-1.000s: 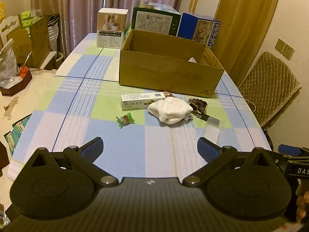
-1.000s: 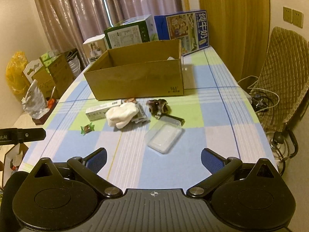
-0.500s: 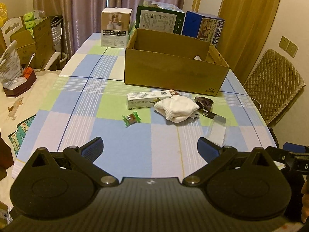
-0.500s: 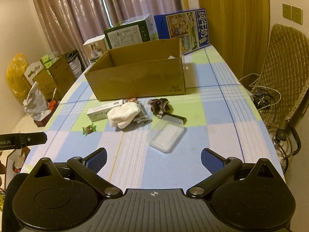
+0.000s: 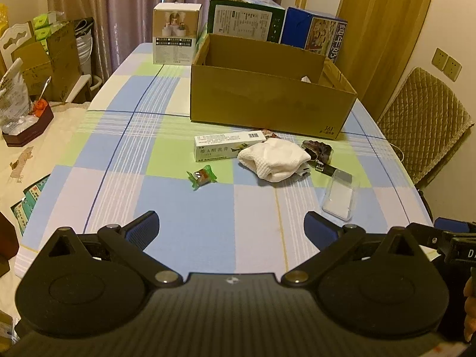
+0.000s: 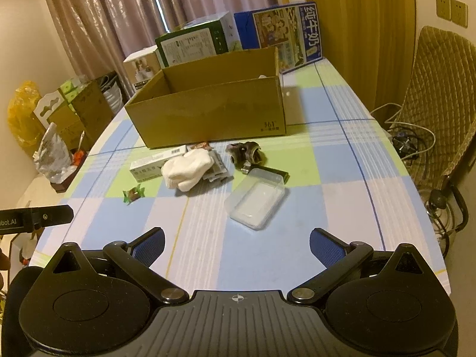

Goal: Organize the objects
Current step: 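Withdraw both tools from the cardboard box back over the table, then grasp the green-wrapped candy with the left tool while the right tool grasps the clear container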

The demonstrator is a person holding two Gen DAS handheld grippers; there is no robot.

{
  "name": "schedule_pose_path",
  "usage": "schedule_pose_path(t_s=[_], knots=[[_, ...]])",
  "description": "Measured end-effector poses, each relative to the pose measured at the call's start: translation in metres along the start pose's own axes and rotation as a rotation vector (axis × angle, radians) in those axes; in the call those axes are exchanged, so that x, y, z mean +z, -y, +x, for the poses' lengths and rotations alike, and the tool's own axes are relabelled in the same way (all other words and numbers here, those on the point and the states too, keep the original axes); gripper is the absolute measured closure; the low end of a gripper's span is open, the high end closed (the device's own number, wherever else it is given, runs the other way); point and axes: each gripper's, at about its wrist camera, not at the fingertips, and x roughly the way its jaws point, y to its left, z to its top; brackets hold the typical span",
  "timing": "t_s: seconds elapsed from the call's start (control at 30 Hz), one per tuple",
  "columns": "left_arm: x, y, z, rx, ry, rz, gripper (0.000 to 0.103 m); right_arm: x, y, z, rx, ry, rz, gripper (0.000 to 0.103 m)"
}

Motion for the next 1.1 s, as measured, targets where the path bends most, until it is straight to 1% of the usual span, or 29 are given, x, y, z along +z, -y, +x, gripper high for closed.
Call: schedule_pose_path(t_s=[0.3, 0.57, 0.77, 0.87, 0.93, 1.0, 1.1], knots=[[0.001, -0.006, 0.019, 0.012, -0.013, 0.015, 0.001, 0.000, 0.004, 0.025, -0.021, -0.030, 0.001, 0.002], [0.003, -0.015, 0.043, 0.016, -0.046, 0.016, 0.001, 0.005, 0.006, 0.055, -0.038, -0.048, 0.009, 0.002], [0.008, -0.017, 0.065, 0.039, -0.073, 0.071, 0.002, 0.012, 0.007, 0.083, -0.053, -0.062, 0.017, 0.003], [0.012, -0.022, 0.076, 0.035, -0.082, 0.075, 0.002, 0.017, 0.007, 0.097, -0.063, -0.064, 0.021, 0.003], [0.016, -0.025, 0.082, 0.032, -0.085, 0.082, 0.002, 0.021, 0.008, 0.106, -0.068, -0.070, 0.028, 0.004], [0.019, -0.028, 0.089, 0.037, -0.085, 0.091, 0.002, 0.024, 0.009, 0.115, -0.078, -0.073, 0.036, 0.011], [0.025, -0.035, 0.098, 0.048, -0.082, 0.088, 0.002, 0.028, 0.012, 0.129, -0.091, -0.087, 0.057, 0.015]])
